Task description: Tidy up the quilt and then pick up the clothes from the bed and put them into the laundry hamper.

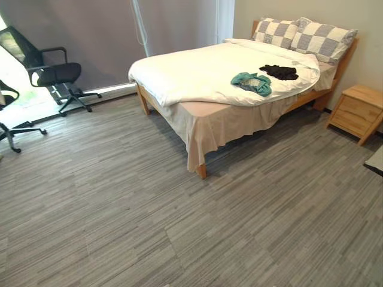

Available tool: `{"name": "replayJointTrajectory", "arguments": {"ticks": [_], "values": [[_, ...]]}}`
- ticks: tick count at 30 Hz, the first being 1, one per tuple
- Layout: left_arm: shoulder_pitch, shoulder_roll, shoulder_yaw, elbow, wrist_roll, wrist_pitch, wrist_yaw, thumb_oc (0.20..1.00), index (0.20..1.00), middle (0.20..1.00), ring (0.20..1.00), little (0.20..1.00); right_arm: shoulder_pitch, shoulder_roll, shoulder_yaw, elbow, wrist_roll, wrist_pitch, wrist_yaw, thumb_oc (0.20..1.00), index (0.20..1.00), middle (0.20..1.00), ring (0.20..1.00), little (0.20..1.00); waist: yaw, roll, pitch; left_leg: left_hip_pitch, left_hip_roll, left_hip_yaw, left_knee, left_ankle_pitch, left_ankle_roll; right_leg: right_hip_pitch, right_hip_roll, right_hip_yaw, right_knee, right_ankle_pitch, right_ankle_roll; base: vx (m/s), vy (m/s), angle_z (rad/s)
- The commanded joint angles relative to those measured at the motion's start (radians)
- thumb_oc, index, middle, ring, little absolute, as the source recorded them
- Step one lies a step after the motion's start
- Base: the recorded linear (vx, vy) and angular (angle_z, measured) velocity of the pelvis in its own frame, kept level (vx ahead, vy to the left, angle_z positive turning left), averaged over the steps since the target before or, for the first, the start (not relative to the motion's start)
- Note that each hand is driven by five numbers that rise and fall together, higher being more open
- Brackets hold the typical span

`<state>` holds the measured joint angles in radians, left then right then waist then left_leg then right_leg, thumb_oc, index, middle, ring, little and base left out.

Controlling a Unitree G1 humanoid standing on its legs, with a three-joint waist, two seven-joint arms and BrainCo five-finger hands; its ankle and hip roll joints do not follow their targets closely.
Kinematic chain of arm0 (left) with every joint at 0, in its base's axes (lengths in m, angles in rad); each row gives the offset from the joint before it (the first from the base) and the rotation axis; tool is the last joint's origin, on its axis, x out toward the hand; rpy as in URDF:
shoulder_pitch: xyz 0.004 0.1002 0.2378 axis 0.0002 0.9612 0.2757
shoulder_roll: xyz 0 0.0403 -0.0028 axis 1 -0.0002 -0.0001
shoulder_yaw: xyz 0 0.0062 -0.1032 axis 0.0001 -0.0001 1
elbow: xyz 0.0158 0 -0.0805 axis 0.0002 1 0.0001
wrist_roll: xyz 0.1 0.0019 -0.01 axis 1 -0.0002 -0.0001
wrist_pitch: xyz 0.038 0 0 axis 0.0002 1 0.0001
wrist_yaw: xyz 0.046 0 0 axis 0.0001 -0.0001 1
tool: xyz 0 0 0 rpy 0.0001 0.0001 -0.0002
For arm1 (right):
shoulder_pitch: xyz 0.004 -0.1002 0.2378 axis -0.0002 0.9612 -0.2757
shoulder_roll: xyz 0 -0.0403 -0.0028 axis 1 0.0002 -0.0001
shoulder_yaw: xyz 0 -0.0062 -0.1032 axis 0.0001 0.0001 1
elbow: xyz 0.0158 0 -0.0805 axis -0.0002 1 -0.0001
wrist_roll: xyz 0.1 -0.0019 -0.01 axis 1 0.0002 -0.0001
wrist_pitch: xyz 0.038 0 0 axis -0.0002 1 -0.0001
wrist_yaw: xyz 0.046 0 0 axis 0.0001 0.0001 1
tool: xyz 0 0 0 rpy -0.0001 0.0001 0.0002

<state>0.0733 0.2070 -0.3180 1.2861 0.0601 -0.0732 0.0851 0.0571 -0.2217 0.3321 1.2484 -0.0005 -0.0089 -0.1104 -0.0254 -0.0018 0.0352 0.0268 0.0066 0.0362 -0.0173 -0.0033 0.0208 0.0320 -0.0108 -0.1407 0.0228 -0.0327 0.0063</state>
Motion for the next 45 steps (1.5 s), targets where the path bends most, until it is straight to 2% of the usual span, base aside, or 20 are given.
{"name": "replayJointTrajectory", "arguments": {"ticks": [1, 10, 11, 12, 17, 20, 22, 25, 28, 30, 31, 32, 33, 35, 37, 39, 40, 42, 44, 45], "values": [[-0.096, 0.0, -0.006, 0.035, 0.036, -0.025, 0.018, 1.0, 1.0, 1.0, 1.0, 1.0, -0.109, 0.0, 0.014, 0.04, -0.03, -0.015, -0.017, 1.0, 1.0, 1.0, 1.0, 1.0, -0.007, -0.023, 0.1, 0.122, -0.013, 0.029, -0.07, -0.101, -0.03, 0.071, -0.069, -0.004, -0.11, -0.037, 0.112, 0.03, 0.013, -0.05], [-0.113, 0.009, -0.019, 0.038, 0.054, -0.019, 0.017, 1.0, 1.0, 1.0, 1.0, 1.0, -0.136, -0.006, 0.007, 0.046, -0.036, -0.005, -0.022, 1.0, 1.0, 1.0, 1.0, 1.0, -0.006, -0.018, 0.119, 0.089, -0.017, 0.023, -0.07, -0.097, -0.019, 0.012, -0.073, 0.005, -0.064, -0.034, 0.125, 0.01, 0.03, -0.01], [-0.125, 0.023, -0.01, 0.035, 0.042, -0.018, 0.017, 1.0, 1.0, 1.0, 1.0, 1.0, -0.147, -0.006, -0.006, 0.042, -0.027, -0.005, -0.02, 1.0, 1.0, 1.0, 1.0, 1.0, -0.002, -0.018, 0.139, 0.072, -0.016, 0.026, -0.064, -0.098, -0.004, -0.062, -0.069, 0.007, 0.067, -0.056, 0.134, -0.04, 0.148, -0.07], [-0.13, 0.028, 0.007, 0.032, 0.019, -0.016, 0.023, 1.0, 1.0, 1.0, 1.0, 1.0, -0.155, -0.012, -0.039, 0.035, -0.004, -0.007, -0.029, 1.0, 1.0, 1.0, 1.0, 1.0, -0.007, -0.003, 0.165, 0.078, -0.009, 0.034, -0.057, -0.112, 0.013, -0.154, -0.084, -0.017, 0.27, -0.055, 0.18, -0.04, 0.129, -0.16], [-0.137, 0.032, 0.018, 0.027, 0.006, -0.015, 0.037, 1.0, 1.0, 1.0, 1.0, 1.0, -0.144, -0.011, -0.119, 0.016, 0.086, -0.019, -0.058, 1.0, 1.0, 1.0, 1.0, 1.0, -0.028, 0.015, 0.211, 0.155, -0.002, 0.043, -0.059, -0.157, 0.023, -0.288, -0.161, -0.1, 0.506, 0.019, 0.211, 0.16, 0.058, -0.26], [-0.134, 0.036, 0.013, 0.031, 0.018, -0.016, 0.036, 1.0, 1.0, 1.0, 1.0, 1.0, -0.13, -0.01, -0.122, 0.016, 0.093, -0.019, -0.059, 1.0, 1.0, 1.0, 1.0, 1.0, -0.046, 0.009, 0.211, 0.198, -0.004, 0.048, -0.066, -0.186, 0.009, -0.284, -0.181, -0.163, 0.365, 0.006, 0.188, 0.36, -0.122, 0.01], [-0.137, 0.039, 0.01, 0.045, 0.05, -0.024, 0.031, 1.0, 1.0, 1.0, 1.0, 1.0, -0.116, -0.011, -0.125, 0.018, 0.094, -0.015, -0.057, 1.0, 1.0, 1.0, 1.0, 1.0, -0.079, -0.002, 0.197, 0.257, 0.003, 0.055, -0.07, -0.236, -0.039, -0.28, -0.166, -0.195, -0.018, 0.069, 0.18, 0.62, -0.263, 0.1], [-0.138, 0.038, 0.009, 0.049, 0.062, -0.027, 0.03, 1.0, 1.0, 1.0, 1.0, 1.0, -0.108, -0.012, -0.123, 0.021, 0.088, -0.015, -0.055, 1.0, 1.0, 1.0, 1.0, 1.0, -0.085, 0.007, 0.191, 0.277, 0.013, 0.056, -0.07, -0.256, -0.047, -0.283, -0.161, -0.195, -0.061, 0.085, 0.185, 0.41, -0.14, 0.04], [-0.134, 0.027, 0.001, 0.066, 0.078, -0.024, 0.032, 1.0, 1.0, 1.0, 1.0, 1.0, -0.082, -0.024, -0.121, 0.05, 0.077, -0.011, -0.04, 1.0, 1.0, 1.0, 1.0, 1.0, -0.107, 0.028, 0.162, 0.31, 0.031, 0.043, 0.004, -0.3, -0.055, -0.258, -0.135, -0.187, -0.051, 0.086, 0.149, 0.55, -0.17, 0.08], [-0.136, 0.016, 0.003, 0.049, 0.051, -0.026, 0.036, 1.0, 1.0, 1.0, 1.0, 1.0, -0.083, -0.047, -0.106, 0.085, 0.031, -0.002, -0.045, 1.0, 1.0, 1.0, 1.0, 1.0, -0.102, 0.055, 0.157, 0.203, 0.055, 0.033, 0.299, -0.094, -0.127, -0.162, -0.072, -0.193, -0.086, 0.067, 0.095, 0.48, -0.236, 0.02], [-0.136, 0.016, 0.003, 0.049, 0.051, -0.026, 0.036, 1.0, 1.0, 1.0, 1.0, 1.0, -0.083, -0.046, -0.106, 0.085, 0.031, -0.002, -0.045, 1.0, 1.0, 1.0, 1.0, 1.0, -0.105, 0.052, 0.154, 0.198, 0.052, 0.03, 0.3, -0.091, -0.127, -0.165, -0.077, -0.195, -0.086, 0.069, 0.096, 0.43, -0.286, 0.06], [-0.147, 0.025, -0.011, 0.011, 0.051, -0.031, 0.038, 1.0, 1.0, 1.0, 1.0, 1.0, -0.098, -0.06, -0.087, 0.077, 0.002, 0.0, -0.051, 1.0, 1.0, 1.0, 1.0, 1.0, -0.074, 0.031, 0.176, 0.066, 0.048, 0.002, 0.568, 0.039, -0.157, -0.095, -0.065, -0.197, -0.109, 0.049, 0.061, 0.39, -0.251, -0.16], [-0.157, 0.031, -0.017, -0.002, 0.05, -0.031, 0.045, 1.0, 1.0, 1.0, 1.0, 1.0, -0.114, -0.068, -0.081, 0.071, -0.004, -0.001, -0.055, 1.0, 1.0, 1.0, 1.0, 1.0, -0.062, 0.011, 0.187, 0.019, 0.047, 0.019, 0.669, 0.038, -0.153, -0.069, -0.071, -0.19, -0.11, 0.036, 0.048, 0.56, -0.312, -0.46], [-0.177, 0.035, -0.026, -0.03, 0.036, -0.039, 0.062, 1.0, 1.0, 1.0, 1.0, 1.0, -0.158, -0.077, -0.046, 0.06, -0.031, 0.004, -0.063, 1.0, 1.0, 1.0, 1.0, 1.0, -0.019, -0.023, 0.21, -0.104, 0.017, 0.054, 0.739, -0.046, -0.123, -0.03, -0.083, -0.156, -0.11, 0.006, 0.046, 0.49, -0.109, -0.86], [-0.183, 0.028, -0.027, -0.042, 0.022, -0.046, 0.072, 1.0, 1.0, 1.0, 1.0, 1.0, -0.184, -0.083, -0.011, 0.052, -0.056, 0.003, -0.068, 1.0, 1.0, 1.0, 1.0, 1.0, 0.02, -0.027, 0.215, -0.189, -0.006, 0.074, 0.663, -0.093, -0.107, 0.001, -0.087, -0.125, -0.11, -0.024, 0.063, 0.4, 0.033, -0.9], [-0.178, 0.018, -0.024, -0.048, 0.008, -0.052, 0.079, 1.0, 1.0, 1.0, 1.0, 1.0, -0.205, -0.091, 0.005, 0.044, -0.061, -0.005, -0.075, 1.0, 1.0, 1.0, 1.0, 1.0, 0.052, -0.019, 0.205, -0.193, -0.022, 0.08, 0.41, -0.11, -0.081, 0.03, -0.084, -0.101, -0.11, -0.054, 0.084, 0.39, 0.108, -0.47], [-0.175, 0.015, -0.022, -0.045, 0.007, -0.051, 0.076, 1.0, 1.0, 1.0, 1.0, 1.0, -0.217, -0.093, 0.009, 0.037, -0.062, -0.008, -0.079, 1.0, 1.0, 1.0, 1.0, 1.0, 0.062, -0.006, 0.196, -0.193, -0.006, 0.09, 0.248, -0.067, -0.08, 0.063, -0.066, -0.099, -0.11, -0.08, 0.091, 0.33, 0.084, -0.43], [-0.171, 0.018, -0.019, -0.038, 0.013, -0.047, 0.075, 1.0, 1.0, 1.0, 1.0, 1.0, -0.221, -0.094, 0.009, 0.023, -0.063, -0.013, -0.083, 1.0, 1.0, 1.0, 1.0, 1.0, 0.068, 0.0, 0.188, -0.205, 0.017, 0.137, 0.135, -0.001, -0.082, 0.102, -0.046, -0.108, -0.11, -0.11, 0.087, 0.38, 0.059, -0.11], [-0.163, 0.027, -0.013, -0.024, 0.024, -0.038, 0.068, 1.0, 1.0, 1.0, 1.0, 1.0, -0.224, -0.078, 0.025, 0.018, -0.083, -0.015, -0.084, 1.0, 1.0, 1.0, 1.0, 1.0, 0.086, -0.018, 0.182, -0.183, 0.023, 0.195, 0.099, 0.011, -0.062, 0.156, -0.018, -0.118, -0.11, -0.127, 0.072, 0.49, 0.027, -0.08], [-0.154, 0.037, -0.008, -0.015, 0.029, -0.032, 0.069, 1.0, 1.0, 1.0, 1.0, 1.0, -0.221, -0.066, 0.036, 0.016, -0.099, -0.018, -0.08, 1.0, 1.0, 1.0, 1.0, 1.0, 0.1, -0.034, 0.169, -0.162, 0.001, 0.17, 0.081, 0.01, -0.042, 0.155, -0.017, -0.116, -0.044, -0.128, 0.074, 0.62, 0.143, 0.2]]}}
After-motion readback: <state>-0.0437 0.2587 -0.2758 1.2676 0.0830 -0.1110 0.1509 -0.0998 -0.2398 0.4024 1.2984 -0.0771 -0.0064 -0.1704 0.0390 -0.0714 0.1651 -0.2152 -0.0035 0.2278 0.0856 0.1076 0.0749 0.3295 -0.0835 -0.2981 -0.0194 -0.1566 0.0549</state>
